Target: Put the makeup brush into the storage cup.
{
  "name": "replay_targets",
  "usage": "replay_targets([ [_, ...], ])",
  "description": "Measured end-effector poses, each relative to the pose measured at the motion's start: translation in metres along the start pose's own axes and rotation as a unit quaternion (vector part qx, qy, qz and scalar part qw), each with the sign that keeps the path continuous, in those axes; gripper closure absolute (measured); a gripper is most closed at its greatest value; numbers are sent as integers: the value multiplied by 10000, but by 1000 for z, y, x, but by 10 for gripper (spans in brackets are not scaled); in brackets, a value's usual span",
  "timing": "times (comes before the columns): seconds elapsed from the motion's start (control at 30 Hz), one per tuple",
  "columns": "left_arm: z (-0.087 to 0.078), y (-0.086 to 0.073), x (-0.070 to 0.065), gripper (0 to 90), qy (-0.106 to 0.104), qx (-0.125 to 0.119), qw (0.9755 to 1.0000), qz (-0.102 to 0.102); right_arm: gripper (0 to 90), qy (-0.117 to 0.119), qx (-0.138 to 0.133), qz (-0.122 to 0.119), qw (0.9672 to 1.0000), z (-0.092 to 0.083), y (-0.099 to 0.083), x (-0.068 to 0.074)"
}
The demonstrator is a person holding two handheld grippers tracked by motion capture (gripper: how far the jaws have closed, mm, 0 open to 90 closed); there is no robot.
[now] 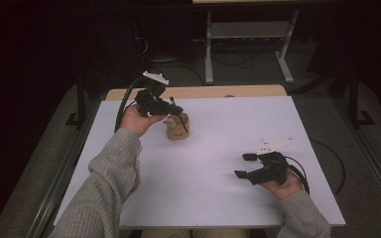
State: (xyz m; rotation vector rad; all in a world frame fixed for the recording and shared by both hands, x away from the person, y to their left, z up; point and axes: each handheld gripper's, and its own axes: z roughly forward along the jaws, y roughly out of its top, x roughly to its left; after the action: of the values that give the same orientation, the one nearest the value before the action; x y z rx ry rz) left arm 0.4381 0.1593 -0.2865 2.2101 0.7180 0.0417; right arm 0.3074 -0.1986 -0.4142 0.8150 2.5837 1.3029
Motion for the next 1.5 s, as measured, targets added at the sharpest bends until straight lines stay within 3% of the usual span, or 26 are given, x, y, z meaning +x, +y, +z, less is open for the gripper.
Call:
replay_targets([
  [0.13, -1, 8, 5, 831, 110, 1, 9999, -42, 289, 4, -2, -2, 10000, 0, 0, 0],
  [0.4, 3, 10, 11, 831, 295, 58, 9994, -147, 288, -8, -19, -2, 10000, -1, 0, -1],
  [0.57, 2, 10, 19, 831, 436, -88, 9984, -348, 289, -8, -25, -9, 10000, -2, 0, -1],
  [0.7, 2, 11, 23, 831, 536, -20, 9980, -339, 289, -15, -36, 5, 10000, -2, 0, -1],
  [1.0, 5, 12, 26, 831, 681, -25, 9965, -494, 288, -15, -44, 8, 10000, -2, 0, -1],
  [1.07, 4, 11, 28, 830, 716, 79, 9964, -450, 288, -9, -60, -5, 10000, -2, -1, -2],
  [1.5, 11, 10, 36, 829, 801, 56, 9952, -560, 282, -55, -31, 24, 10000, -2, -2, -6],
])
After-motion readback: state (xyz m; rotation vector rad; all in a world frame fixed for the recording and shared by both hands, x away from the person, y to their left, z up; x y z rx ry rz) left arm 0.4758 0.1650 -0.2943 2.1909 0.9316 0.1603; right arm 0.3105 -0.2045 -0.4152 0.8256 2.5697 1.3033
